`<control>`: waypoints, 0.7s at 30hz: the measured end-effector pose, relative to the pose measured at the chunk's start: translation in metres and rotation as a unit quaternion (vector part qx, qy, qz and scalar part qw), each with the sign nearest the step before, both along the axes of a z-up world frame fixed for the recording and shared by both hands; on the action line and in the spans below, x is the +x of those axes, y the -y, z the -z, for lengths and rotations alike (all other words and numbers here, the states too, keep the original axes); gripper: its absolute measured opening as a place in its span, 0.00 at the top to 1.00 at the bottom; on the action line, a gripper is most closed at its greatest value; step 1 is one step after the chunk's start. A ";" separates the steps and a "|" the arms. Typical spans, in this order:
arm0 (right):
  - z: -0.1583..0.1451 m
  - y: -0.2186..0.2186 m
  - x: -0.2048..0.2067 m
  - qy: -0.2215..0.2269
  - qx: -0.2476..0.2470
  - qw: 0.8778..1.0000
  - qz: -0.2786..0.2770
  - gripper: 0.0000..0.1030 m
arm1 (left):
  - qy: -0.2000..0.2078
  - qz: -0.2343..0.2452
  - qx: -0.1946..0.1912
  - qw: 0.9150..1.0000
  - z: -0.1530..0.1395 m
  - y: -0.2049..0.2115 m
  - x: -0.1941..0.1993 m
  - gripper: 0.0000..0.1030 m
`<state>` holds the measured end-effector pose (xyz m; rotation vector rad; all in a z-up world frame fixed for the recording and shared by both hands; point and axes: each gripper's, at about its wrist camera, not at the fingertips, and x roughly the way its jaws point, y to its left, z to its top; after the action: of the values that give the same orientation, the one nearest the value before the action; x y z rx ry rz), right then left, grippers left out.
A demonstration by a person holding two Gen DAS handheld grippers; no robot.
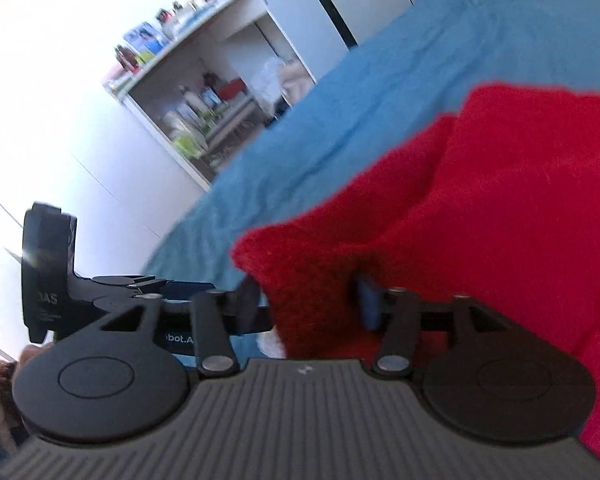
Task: Fold small clothes
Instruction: 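Fold the red half over the white half with the right gripper, release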
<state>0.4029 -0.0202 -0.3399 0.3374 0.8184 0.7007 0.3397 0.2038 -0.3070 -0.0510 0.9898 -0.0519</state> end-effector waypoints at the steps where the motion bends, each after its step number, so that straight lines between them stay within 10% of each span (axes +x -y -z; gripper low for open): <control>1: -0.010 0.010 -0.005 0.008 0.009 1.000 0.007 0.21 | 0.018 0.009 0.014 1.000 -0.016 0.003 -0.002 0.01; 5: -0.045 0.071 -0.031 0.052 0.029 0.995 0.085 0.08 | 0.096 0.072 0.047 0.992 -0.081 0.028 -0.006 0.01; 8: -0.053 0.111 -0.041 0.065 0.004 0.987 0.146 0.06 | 0.113 0.161 -0.002 0.980 -0.106 0.064 0.003 0.00; 13: -0.037 0.141 -0.036 0.024 -0.048 0.979 0.199 0.06 | 0.061 0.233 -0.048 0.969 -0.068 0.116 0.028 0.01; 21: 0.004 0.124 -0.022 -0.005 -0.108 0.979 0.175 0.06 | -0.009 0.218 -0.073 0.973 -0.002 0.119 0.007 0.05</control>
<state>0.3809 -0.1444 -0.3440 0.2794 0.8098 0.2781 0.3464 0.0848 -0.3050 0.0317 0.9990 -0.5278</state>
